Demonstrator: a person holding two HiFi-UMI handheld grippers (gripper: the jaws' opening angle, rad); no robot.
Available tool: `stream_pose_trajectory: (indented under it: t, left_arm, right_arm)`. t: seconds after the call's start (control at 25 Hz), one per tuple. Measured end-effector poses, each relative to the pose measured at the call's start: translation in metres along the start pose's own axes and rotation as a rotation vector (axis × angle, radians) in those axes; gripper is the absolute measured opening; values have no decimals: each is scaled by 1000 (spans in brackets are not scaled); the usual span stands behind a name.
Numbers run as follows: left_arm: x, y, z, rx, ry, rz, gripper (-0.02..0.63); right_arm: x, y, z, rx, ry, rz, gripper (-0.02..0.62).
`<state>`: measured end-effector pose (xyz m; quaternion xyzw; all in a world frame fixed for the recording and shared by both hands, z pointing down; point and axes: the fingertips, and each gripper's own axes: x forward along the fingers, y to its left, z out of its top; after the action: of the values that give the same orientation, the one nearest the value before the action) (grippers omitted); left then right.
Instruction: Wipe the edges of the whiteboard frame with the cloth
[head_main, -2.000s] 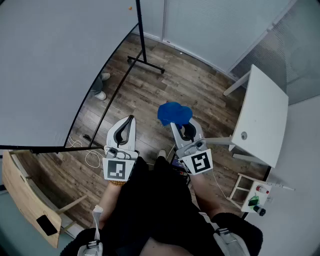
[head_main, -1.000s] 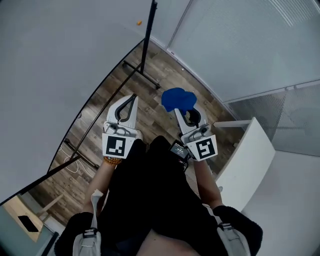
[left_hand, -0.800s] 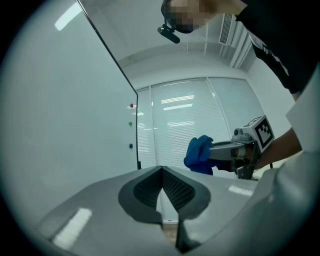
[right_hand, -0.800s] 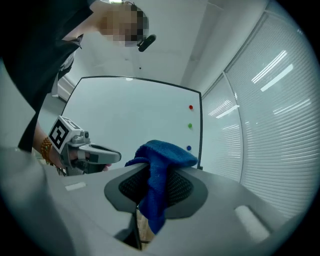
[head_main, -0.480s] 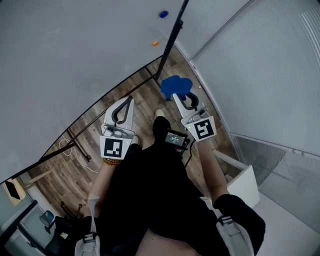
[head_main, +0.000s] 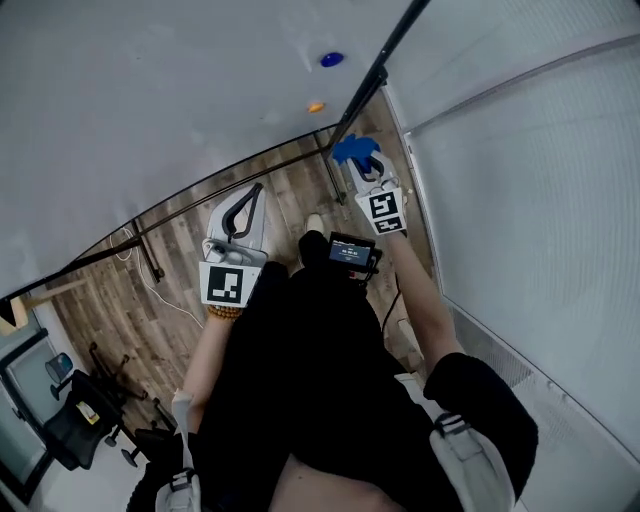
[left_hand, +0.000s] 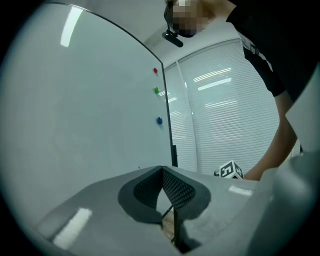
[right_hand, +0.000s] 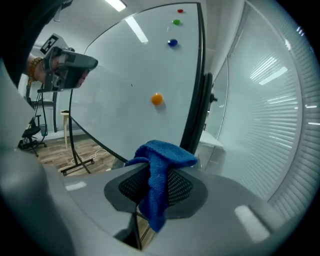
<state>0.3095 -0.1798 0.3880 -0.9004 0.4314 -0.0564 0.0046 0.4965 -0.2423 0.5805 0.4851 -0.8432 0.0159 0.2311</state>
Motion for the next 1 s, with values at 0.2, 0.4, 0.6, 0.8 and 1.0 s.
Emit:
stream_pose_trajectory:
  t: [0.2, 0.4, 0.6, 0.8, 1.0]
  left_arm:
    - [0, 19, -19, -20, 42, 116, 0]
    - [-11, 20, -30, -31, 71, 182, 0]
    - [-27, 36, -32, -33, 96, 255, 0]
    - [-41, 46, -36, -52, 104, 304, 0]
    - [-47, 51, -44, -46, 128, 313, 0]
  right_arm:
    - [44, -13, -46, 22, 99, 51, 107]
    - [73, -17, -76, 7, 167, 82, 109]
    - [93, -20, -78, -33, 205, 94, 108]
    - [102, -17, -73, -83, 208, 97, 109]
    - [106, -19, -74, -86, 214, 80, 107]
